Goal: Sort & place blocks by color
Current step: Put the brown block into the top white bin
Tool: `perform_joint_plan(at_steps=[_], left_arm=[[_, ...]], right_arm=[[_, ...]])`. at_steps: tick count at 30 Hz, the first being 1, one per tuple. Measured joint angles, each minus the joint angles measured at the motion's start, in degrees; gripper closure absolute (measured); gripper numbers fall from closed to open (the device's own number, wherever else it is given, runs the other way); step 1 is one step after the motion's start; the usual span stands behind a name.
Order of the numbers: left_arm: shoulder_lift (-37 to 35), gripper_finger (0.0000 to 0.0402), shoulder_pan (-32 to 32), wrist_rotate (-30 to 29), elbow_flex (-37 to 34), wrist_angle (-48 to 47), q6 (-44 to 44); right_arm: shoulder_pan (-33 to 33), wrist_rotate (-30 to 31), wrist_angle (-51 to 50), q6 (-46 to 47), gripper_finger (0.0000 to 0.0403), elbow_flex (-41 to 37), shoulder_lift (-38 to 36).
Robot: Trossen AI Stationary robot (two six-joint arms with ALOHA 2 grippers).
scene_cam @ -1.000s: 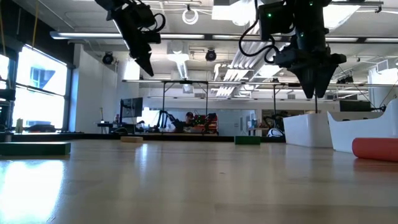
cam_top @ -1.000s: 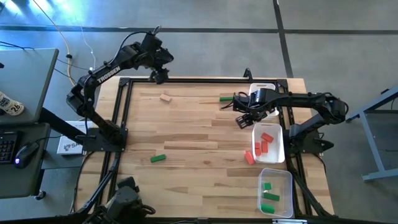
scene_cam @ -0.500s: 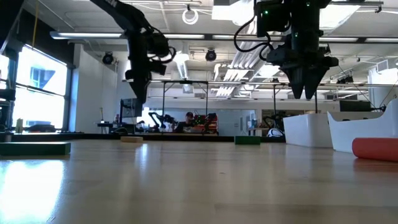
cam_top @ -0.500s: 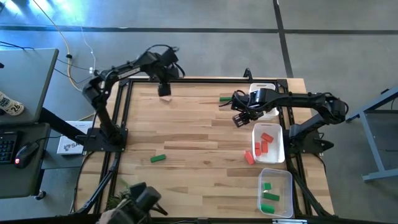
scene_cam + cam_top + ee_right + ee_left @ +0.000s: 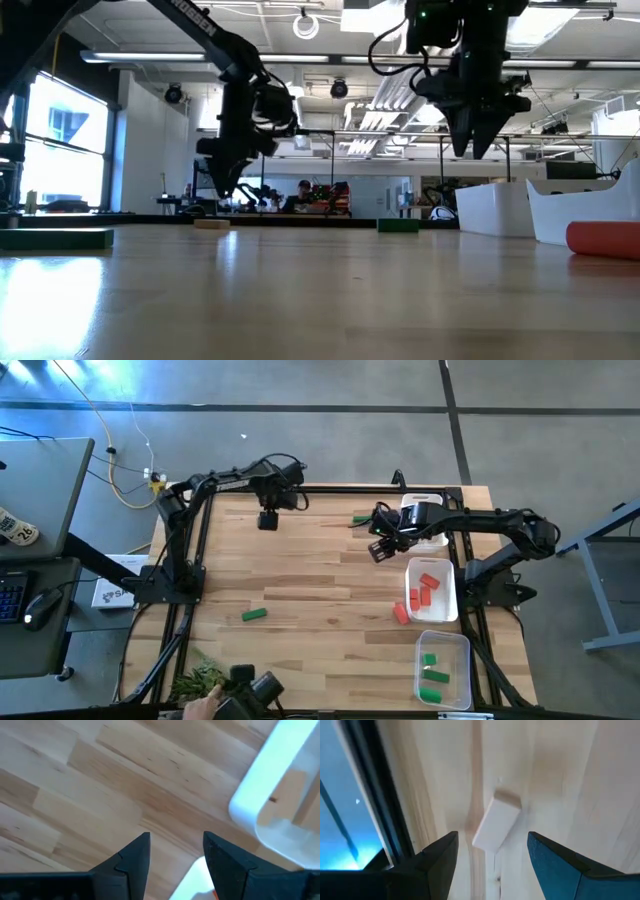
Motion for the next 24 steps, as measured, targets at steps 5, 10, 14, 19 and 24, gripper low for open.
perform_joint_plan(at_steps=[5,10,14,19,24], left_arm=[[2.79,0.0177,-0.77,-1.99,0.0,-1.0,0.08],[5.05,0.0177,-1.56,-3.35,-0.02,-1.57,-0.47],[5.92,0.0177,-2.1,-5.47,0.0,-1.43,-0.47],[7.38,0.0177,-2.14,-6.43,0.02,-0.71,-0.49],[9.99,0.0177,-2.26,-10.29,-0.02,-0.72,-0.51]], right_arm=[[0.0,1.35,2.92,-2.02,0.0233,0.0,0.0],[0.0,1.35,4.03,-4.63,0.0233,0.02,0.0],[0.0,1.34,4.06,-4.94,0.0233,0.02,0.0],[0.0,1.27,4.13,-5.94,0.0233,0.02,0.0],[0.0,1.08,4.15,-6.44,0.0233,0.02,0.0]])
